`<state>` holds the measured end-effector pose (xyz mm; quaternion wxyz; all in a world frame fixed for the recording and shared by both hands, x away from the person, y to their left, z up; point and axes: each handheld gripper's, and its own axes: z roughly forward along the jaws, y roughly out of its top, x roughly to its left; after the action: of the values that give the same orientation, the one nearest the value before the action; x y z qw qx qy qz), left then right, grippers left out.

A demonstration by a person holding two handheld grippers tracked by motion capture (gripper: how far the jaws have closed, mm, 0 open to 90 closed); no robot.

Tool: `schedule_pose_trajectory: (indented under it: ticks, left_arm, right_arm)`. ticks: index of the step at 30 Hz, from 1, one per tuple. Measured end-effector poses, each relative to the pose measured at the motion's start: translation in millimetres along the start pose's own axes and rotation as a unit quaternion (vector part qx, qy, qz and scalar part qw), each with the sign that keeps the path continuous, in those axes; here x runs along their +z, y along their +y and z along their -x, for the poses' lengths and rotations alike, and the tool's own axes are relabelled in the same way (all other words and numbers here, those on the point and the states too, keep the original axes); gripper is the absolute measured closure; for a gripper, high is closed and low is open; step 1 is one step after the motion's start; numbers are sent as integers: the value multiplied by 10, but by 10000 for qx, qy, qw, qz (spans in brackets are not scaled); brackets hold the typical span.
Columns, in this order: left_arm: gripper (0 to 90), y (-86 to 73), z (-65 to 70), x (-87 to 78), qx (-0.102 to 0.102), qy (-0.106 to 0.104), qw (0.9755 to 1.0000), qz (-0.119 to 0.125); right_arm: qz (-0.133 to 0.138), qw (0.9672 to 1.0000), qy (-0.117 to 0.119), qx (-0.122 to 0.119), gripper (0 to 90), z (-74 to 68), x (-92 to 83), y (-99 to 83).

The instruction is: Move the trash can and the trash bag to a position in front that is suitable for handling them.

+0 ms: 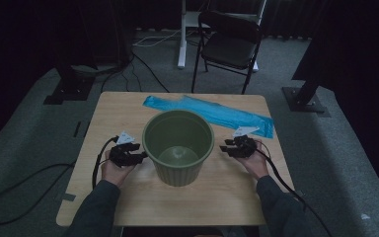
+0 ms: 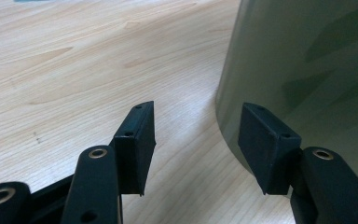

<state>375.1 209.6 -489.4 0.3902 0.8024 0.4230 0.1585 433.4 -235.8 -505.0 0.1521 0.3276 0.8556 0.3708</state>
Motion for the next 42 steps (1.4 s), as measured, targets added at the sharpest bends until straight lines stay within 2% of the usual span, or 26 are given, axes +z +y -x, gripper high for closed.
schedule_pose_trajectory:
  ticks: [1,2,3,4,5,6,8,9,13,14,15,17,19,24,28,33,35,36,37,38,42]
  left_arm:
    - [461,-3,-9,-2,-18,11,10000,7]
    - [461,-10,-24,-3,-41,33,10000,9]
    - [461,-10,-24,-3,-41,33,10000,9]
    - [461,-11,-30,-4,-44,45,10000,4]
    - [461,-14,-33,-5,-45,44,10000,7]
    - [461,-14,-33,-5,-45,44,10000,7]
    - [461,-18,-30,-1,-29,48,10000,-1]
    - [461,-19,-28,9,-10,51,10000,-25]
    - [461,-17,-22,25,13,40,10000,-49]
    - [461,-17,-22,25,13,40,10000,-49]
    - [461,-16,-20,27,20,37,10000,-49]
    - [461,-16,-20,27,20,32,10000,-44]
    - [461,-16,-24,26,28,38,10000,-39]
    - [461,-20,-27,18,49,58,10000,-40]
    - [461,-25,-25,12,36,65,10000,-27]
    - [461,-30,-25,17,27,62,10000,-41]
    - [461,-31,-24,19,34,65,10000,-51]
    - [461,-30,-19,21,51,70,9999,-57]
    - [461,-30,-16,20,59,75,9999,-56]
    - [461,-30,-14,19,62,79,9999,-52]
    - [461,-29,-16,18,64,81,9999,-42]
  right_arm:
    - [0,10000,0,0,591,0,0,0]
    - [-98,9996,-228,102,591,155,4,-19]
    - [-98,9996,-228,102,591,155,4,-19]
    - [-116,9994,-301,131,591,212,7,-25]
    - [-195,9983,-499,233,571,364,8,-40]
    - [-195,9983,-499,233,571,364,8,-40]
    - [-222,9967,-659,421,556,516,2,-54]
    - [-281,9949,-812,527,526,637,7,-67]
    - [-365,9915,-992,759,490,828,56,-90]
    - [-365,9915,-992,759,490,828,56,-90]
    - [-425,9895,-1087,855,481,905,102,-94]
    - [-425,9895,-1087,855,481,905,102,-94]
    - [-551,9871,-1208,890,469,978,165,-72]
    - [-783,9840,-1295,939,471,1072,242,-53]
    - [-915,9825,-1242,1041,477,1136,296,-63]
    - [-898,9804,-1104,1360,521,1205,308,-63]
    - [-922,9799,-1112,1374,545,1211,308,-56]
    - [-930,9797,-1121,1380,580,1219,306,-53]
    - [-1013,9775,-1162,1442,658,1233,300,-35]
    - [-1049,9765,-1183,1462,699,1236,299,-27]
    - [-1141,9754,-1215,1442,853,1217,301,-5]
